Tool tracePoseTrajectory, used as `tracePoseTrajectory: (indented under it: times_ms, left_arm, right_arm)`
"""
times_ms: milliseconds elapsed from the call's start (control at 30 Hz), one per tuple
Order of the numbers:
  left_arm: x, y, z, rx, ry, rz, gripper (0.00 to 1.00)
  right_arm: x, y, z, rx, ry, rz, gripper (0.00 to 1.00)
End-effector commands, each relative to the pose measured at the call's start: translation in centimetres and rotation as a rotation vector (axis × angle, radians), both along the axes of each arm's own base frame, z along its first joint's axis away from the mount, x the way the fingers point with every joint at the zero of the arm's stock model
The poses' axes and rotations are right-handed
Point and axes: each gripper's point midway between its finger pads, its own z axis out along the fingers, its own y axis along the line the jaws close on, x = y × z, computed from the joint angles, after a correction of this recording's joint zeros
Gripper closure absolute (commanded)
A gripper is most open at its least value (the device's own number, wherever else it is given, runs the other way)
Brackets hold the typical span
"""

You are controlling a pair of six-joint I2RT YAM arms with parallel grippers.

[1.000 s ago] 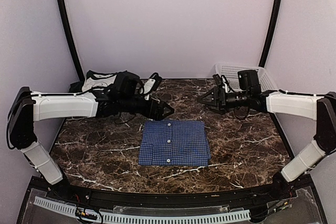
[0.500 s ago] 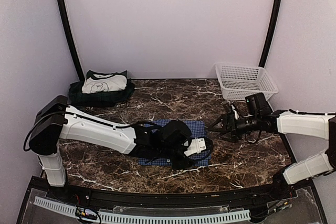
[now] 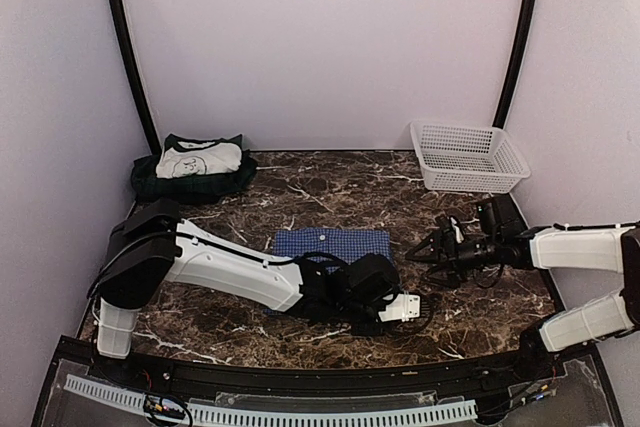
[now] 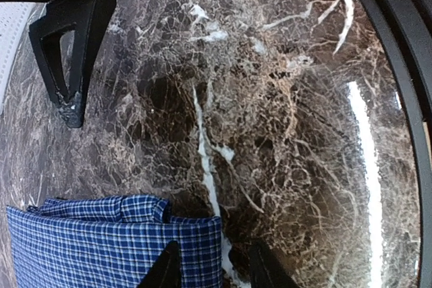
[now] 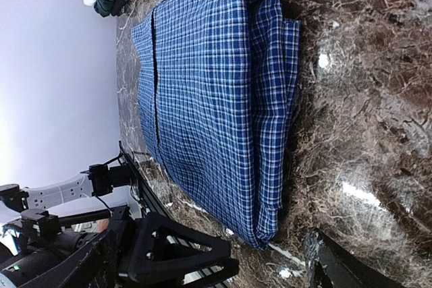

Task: Fold and stack the mixed laundry pile
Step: Pick up the square-folded shirt from the center of the board, then pass from the left arm to the right

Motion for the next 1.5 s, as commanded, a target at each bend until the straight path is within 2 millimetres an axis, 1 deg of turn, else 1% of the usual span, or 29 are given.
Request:
tracePoseTrajectory:
  times_ms: [0,133,233,300,367,433,467,500,567,600,633,667,700,767,833,967,1200,1333,1467]
  left_arm:
    - [0.2,0.0,-1.7,0.067,-0.025,-0.014,0.67]
    - [0.9,0.3,-3.3,0.089,0.001,0.022,0.68]
    - [1.5,0.6,-3.7,0.092,0.024,0.052,0.7]
    - [2.1,0.8,-3.7,0.088,0.039,0.071,0.74]
    - [2.7,1.1,-3.8,0.085,0.06,0.088,0.8]
    - [3.0,1.2,-3.8,0.083,0.06,0.084,0.9]
    - [3.1,1.1,-3.5,0.075,0.051,0.082,0.96]
    - [3.1,1.1,-3.3,0.069,0.044,0.076,0.99]
    - [2.9,0.4,-0.9,0.015,0.032,0.067,1.0]
    - [2.7,0.1,-0.1,-0.01,0.036,0.059,1.0]
    - [2.4,-0.2,1.4,-0.048,0.045,0.053,1.0]
    - [2.3,-0.6,2.4,-0.081,0.045,0.049,1.0]
    - [2.2,-0.7,3.9,-0.119,0.05,0.045,1.0]
    - [2.1,-1.1,5.7,-0.179,0.043,0.042,1.0]
    - [2.2,-1.3,6.6,-0.202,0.037,0.041,1.0]
    - [2.4,-1.2,7.1,-0.216,0.027,0.048,1.0]
    - [2.4,-1.3,7.7,-0.24,0.02,0.045,1.0]
    - [2.3,-1.3,7.9,-0.245,0.017,0.038,1.0]
    - [2.3,-1.2,7.8,-0.243,0.015,0.034,1.0]
  right_arm:
    - [-0.1,0.1,0.7,0.043,-0.028,0.008,0.07]
    - [-0.4,0.0,0.6,0.048,-0.024,0.003,0.07]
    - [-0.7,0.0,0.5,0.052,-0.017,0.004,0.08]
    - [-0.7,-0.1,0.5,0.053,-0.02,0.004,0.08]
    - [-0.7,-0.1,0.6,0.054,-0.021,0.003,0.08]
    - [-0.7,-0.1,0.5,0.053,-0.02,0.003,0.08]
    - [-0.8,-0.1,0.4,0.053,-0.016,0.004,0.08]
    - [-0.8,-0.1,0.4,0.058,-0.014,0.003,0.07]
    - [-0.9,0.0,0.3,0.069,-0.007,0.003,0.07]
    - [-0.9,0.1,0.2,0.075,-0.002,0.002,0.07]
    - [-0.9,0.1,0.2,0.081,0.004,-0.001,0.07]
    - [-0.8,0.2,0.0,0.09,0.013,-0.006,0.08]
    - [-0.7,0.3,0.0,0.102,0.017,-0.01,0.08]
    - [-0.5,0.6,0.2,0.125,0.027,-0.013,0.08]
    - [-0.2,0.9,0.5,0.145,0.025,-0.01,0.08]
    - [0.1,1.7,0.9,0.159,0.039,-0.004,0.05]
    - [0.7,3.1,0.3,0.184,0.085,-0.011,0.05]
    - [1.1,4.3,-0.5,0.181,0.123,-0.006,0.06]
    - [1.5,5.5,-1.6,0.181,0.158,0.008,0.1]
